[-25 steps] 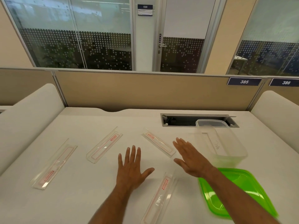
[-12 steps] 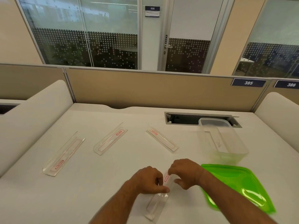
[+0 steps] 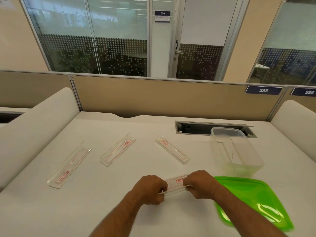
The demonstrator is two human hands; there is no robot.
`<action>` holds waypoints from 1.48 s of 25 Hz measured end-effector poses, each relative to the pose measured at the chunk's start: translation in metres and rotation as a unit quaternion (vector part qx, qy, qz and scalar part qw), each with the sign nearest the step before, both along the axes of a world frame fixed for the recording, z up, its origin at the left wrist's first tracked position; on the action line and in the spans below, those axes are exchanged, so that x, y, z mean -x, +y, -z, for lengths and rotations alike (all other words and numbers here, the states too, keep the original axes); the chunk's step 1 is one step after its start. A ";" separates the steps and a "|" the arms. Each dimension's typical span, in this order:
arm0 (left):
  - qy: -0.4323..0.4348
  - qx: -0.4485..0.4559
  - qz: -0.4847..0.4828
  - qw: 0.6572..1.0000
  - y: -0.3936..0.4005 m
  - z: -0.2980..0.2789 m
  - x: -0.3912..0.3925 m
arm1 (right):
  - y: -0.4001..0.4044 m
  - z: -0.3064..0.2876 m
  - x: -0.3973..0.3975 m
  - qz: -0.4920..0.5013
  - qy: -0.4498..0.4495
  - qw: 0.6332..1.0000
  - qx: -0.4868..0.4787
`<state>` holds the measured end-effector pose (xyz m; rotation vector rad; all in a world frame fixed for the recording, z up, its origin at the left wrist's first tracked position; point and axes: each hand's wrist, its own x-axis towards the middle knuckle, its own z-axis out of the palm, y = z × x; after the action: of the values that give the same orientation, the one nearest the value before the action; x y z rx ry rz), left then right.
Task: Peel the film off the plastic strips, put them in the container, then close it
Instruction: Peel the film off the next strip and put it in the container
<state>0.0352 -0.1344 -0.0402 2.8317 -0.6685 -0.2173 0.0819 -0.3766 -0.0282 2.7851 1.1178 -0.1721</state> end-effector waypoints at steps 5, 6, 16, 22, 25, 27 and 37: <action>-0.084 -0.020 0.026 0.996 0.006 -0.003 -0.008 | -0.005 -0.005 -0.009 0.030 -0.009 0.992 -0.119; -0.102 -0.027 0.033 0.994 0.009 -0.005 -0.009 | -0.006 -0.007 -0.013 0.038 0.004 0.992 -0.121; -0.313 0.022 0.066 0.947 0.030 -0.002 -0.020 | 0.006 -0.009 -0.032 0.161 0.134 0.952 -0.225; -0.275 0.246 -0.174 0.913 0.040 -0.008 -0.021 | 0.006 -0.014 -0.024 0.160 0.040 0.950 -0.264; 0.042 0.469 -0.352 0.809 0.035 -0.025 -0.023 | 0.005 -0.014 -0.023 0.130 -0.017 0.954 -0.270; 0.242 0.541 -0.411 0.693 0.034 -0.030 -0.026 | 0.005 -0.013 -0.023 0.106 -0.045 0.955 -0.273; 0.270 0.664 -0.368 0.593 0.031 -0.021 -0.033 | 0.009 -0.018 -0.021 0.110 -0.001 0.923 -0.369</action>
<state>0.0680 -0.1033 -0.0195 1.2061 0.4320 -0.2414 0.1024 -0.3671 -0.0097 3.5650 1.0152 0.2994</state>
